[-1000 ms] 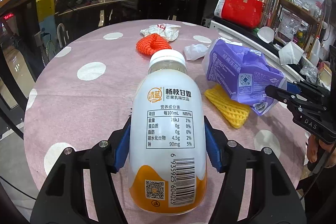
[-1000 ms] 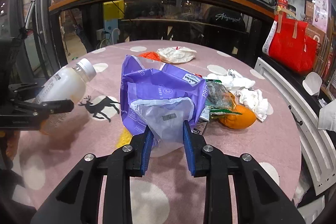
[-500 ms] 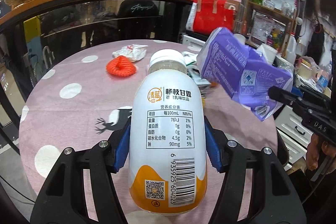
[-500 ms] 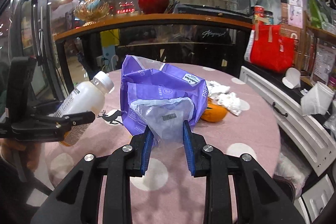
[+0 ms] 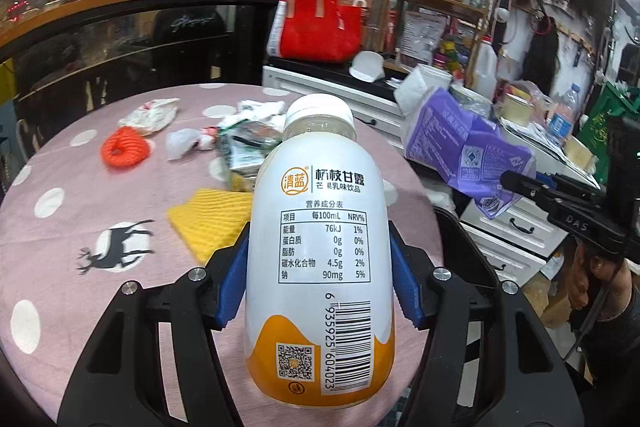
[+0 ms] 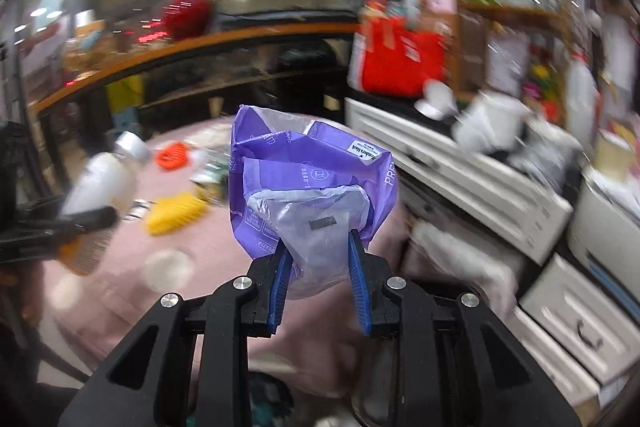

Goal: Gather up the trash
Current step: 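Carry the purple bag over the bin and open the right tool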

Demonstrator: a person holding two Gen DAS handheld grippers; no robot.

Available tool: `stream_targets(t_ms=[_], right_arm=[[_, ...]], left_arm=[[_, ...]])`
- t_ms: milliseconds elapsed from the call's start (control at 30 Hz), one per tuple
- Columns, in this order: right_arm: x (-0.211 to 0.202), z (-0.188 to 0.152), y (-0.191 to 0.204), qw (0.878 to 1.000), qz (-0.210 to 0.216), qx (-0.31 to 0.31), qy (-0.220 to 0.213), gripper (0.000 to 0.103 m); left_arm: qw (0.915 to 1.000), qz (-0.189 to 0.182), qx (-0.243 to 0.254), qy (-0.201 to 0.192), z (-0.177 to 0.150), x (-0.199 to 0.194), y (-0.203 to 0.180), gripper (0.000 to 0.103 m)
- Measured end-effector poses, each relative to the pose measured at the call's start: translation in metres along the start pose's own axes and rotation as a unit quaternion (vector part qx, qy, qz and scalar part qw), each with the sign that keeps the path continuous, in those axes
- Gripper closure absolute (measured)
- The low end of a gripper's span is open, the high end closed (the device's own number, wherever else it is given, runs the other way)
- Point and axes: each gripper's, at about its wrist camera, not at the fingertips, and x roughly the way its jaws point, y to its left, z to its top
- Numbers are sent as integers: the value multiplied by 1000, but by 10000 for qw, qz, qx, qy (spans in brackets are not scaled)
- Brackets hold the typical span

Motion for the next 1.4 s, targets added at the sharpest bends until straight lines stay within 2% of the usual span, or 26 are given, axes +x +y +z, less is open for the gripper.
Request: stream_targets(t_ms=[233, 367, 500, 700, 833, 933, 1100, 1133, 1167, 1200, 1233, 1367, 1400], right_arm=[[17, -48, -63, 9932, -718, 513, 763, 75], [41, -82, -96, 9806, -964, 993, 1389, 75], [69, -110, -116, 9688, -1029, 1277, 1860, 75], [125, -147, -137, 9424, -841, 1923, 2604, 75], [154, -168, -140, 9285, -897, 1973, 3016, 75], [165, -184, -143, 9173, -739, 2164, 3259, 73], [174, -207, -150, 9044, -757, 2456, 3405, 66], [174, -211, -150, 9018, -727, 2526, 3430, 61], [173, -213, -150, 9006, -726, 2567, 3431, 52], [171, -214, -149, 9006, -737, 2592, 3409, 48], [168, -214, -148, 9022, -765, 2599, 3356, 44], [147, -203, -142, 9141, -946, 2499, 3049, 43], [138, -200, -141, 9199, -1004, 2492, 2856, 43]], left_arm=[[9983, -483, 204, 272, 1, 37, -47, 41], [9959, -700, 440, 375, 2, 52, -78, 41], [9929, -892, 615, 495, 4, 68, -103, 41], [9888, -1031, 791, 730, 2, 96, -132, 41], [9863, -1082, 857, 904, -2, 110, -141, 41], [9844, -1129, 841, 1052, -4, 120, -144, 41], [9812, -1193, 804, 1284, -5, 142, -152, 41], [9804, -1204, 813, 1329, -6, 147, -156, 41], [9796, -1213, 835, 1369, -6, 152, -159, 41], [9790, -1212, 857, 1398, -7, 155, -161, 41], [9781, -1216, 888, 1435, -7, 159, -165, 41], [9737, -1296, 990, 1594, -9, 173, -179, 41], [9719, -1325, 1027, 1654, -10, 179, -184, 41]])
